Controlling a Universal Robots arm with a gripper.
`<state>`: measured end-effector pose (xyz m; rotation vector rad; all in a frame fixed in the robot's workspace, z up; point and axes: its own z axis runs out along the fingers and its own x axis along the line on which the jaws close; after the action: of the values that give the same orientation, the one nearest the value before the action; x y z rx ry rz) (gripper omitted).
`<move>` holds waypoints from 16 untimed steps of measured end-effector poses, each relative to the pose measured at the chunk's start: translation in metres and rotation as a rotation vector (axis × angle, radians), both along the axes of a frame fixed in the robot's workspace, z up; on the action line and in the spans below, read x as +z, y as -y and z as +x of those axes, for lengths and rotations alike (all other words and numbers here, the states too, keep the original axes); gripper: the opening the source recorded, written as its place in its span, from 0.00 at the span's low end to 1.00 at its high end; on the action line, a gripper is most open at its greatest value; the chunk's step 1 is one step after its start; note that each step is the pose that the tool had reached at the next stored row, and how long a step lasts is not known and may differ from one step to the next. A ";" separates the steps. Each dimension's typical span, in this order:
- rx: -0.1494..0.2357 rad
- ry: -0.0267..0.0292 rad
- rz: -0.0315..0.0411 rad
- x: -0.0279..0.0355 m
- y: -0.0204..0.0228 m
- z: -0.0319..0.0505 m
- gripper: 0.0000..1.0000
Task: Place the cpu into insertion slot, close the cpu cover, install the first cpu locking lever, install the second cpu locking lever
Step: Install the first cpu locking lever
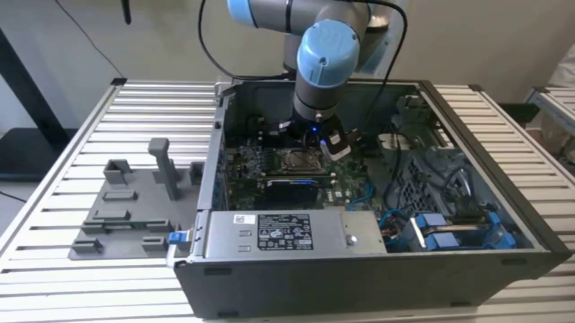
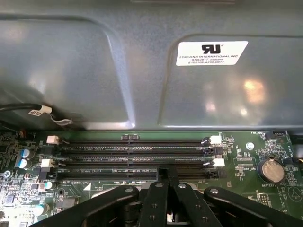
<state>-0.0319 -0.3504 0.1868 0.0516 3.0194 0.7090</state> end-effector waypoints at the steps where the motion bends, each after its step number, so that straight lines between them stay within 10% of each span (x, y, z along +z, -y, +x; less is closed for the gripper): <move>1: 0.000 -0.0003 0.0012 0.0011 0.0002 0.0000 0.11; 6: 0.000 -0.0002 0.0106 0.0136 0.0003 -0.0112 0.11; 16: 0.000 0.0048 0.0128 0.0147 0.0026 -0.0497 0.11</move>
<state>-0.0816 -0.3530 0.2014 0.0502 3.0104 0.7273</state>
